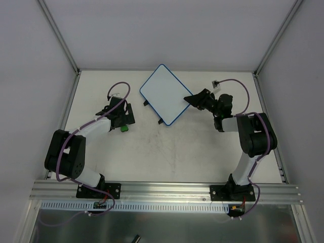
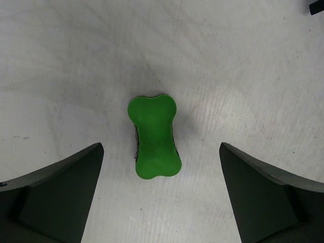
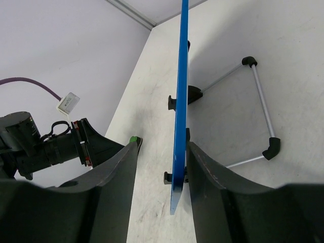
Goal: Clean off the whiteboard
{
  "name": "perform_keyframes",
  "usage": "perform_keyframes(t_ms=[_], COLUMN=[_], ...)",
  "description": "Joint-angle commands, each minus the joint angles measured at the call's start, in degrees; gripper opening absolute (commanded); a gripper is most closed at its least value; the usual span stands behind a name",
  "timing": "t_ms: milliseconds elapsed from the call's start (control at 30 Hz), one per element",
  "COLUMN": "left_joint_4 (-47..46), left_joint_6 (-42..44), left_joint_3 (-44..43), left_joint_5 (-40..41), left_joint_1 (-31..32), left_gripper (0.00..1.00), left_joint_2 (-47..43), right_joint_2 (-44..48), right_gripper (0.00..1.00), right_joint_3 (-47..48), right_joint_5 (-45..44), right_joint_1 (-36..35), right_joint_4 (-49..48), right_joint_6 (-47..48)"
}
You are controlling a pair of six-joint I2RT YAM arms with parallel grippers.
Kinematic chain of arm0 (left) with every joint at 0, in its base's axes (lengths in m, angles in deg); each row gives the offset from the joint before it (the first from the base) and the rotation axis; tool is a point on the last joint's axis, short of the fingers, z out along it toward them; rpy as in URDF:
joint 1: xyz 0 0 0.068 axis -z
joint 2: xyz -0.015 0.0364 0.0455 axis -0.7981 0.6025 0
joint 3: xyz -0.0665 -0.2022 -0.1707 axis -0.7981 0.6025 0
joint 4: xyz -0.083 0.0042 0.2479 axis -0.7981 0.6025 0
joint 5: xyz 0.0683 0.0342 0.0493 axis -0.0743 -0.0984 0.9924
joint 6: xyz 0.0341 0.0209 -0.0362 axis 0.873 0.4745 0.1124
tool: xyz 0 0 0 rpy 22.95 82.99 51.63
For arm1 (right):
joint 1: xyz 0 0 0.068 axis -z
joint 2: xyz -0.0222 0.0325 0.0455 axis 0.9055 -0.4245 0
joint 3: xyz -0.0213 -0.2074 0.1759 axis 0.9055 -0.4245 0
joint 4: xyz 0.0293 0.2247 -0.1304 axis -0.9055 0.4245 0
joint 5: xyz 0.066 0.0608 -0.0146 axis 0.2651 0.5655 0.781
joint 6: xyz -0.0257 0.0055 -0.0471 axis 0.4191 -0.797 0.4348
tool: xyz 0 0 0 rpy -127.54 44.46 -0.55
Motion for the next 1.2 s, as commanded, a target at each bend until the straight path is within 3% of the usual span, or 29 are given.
perform_keyframes(t_ms=[0, 167, 267, 300, 333, 500, 800, 1167], left_joint_4=[0.5, 0.4, 0.5, 0.3, 0.3, -1.3, -4.1, -4.2], left_joint_6=[-0.1, -0.2, -0.2, 0.0, 0.1, 1.2, 1.4, 1.3], left_joint_3=[0.9, 1.5, 1.6, 1.6, 1.7, 3.9, 7.8, 12.3], left_joint_5=[-0.1, 0.1, -0.1, -0.4, -1.1, -2.2, -0.8, 2.8], left_joint_1=[-0.5, -0.5, -0.5, -0.5, -0.5, -0.5, -0.5, -0.5], left_gripper=[0.99, 0.99, 0.99, 0.99, 0.99, 0.99, 0.99, 0.99], left_joint_2=[-2.6, -3.4, -3.7, -3.7, -3.8, -6.3, -13.1, -29.0], right_joint_2=[2.8, 2.8, 2.9, 2.9, 3.0, 3.0, 11.7, 38.4], right_gripper=[0.47, 0.59, 0.70, 0.81, 0.84, 0.97, 0.99, 0.99], right_joint_3=[2.1, 2.0, 1.8, 1.7, 1.7, 1.5, -6.7, -14.5], right_joint_5=[1.0, 1.0, 0.8, 0.8, 0.8, 0.9, -2.1, -14.4], right_joint_1=[-0.4, -0.5, -0.3, -0.3, -0.3, 0.5, 1.7, 1.3], right_joint_4=[-2.2, -2.1, -2.2, -2.2, -2.3, -2.4, -1.7, 28.1], right_joint_6=[1.1, 1.2, 1.6, 1.8, 1.9, 1.7, 4.6, 22.2])
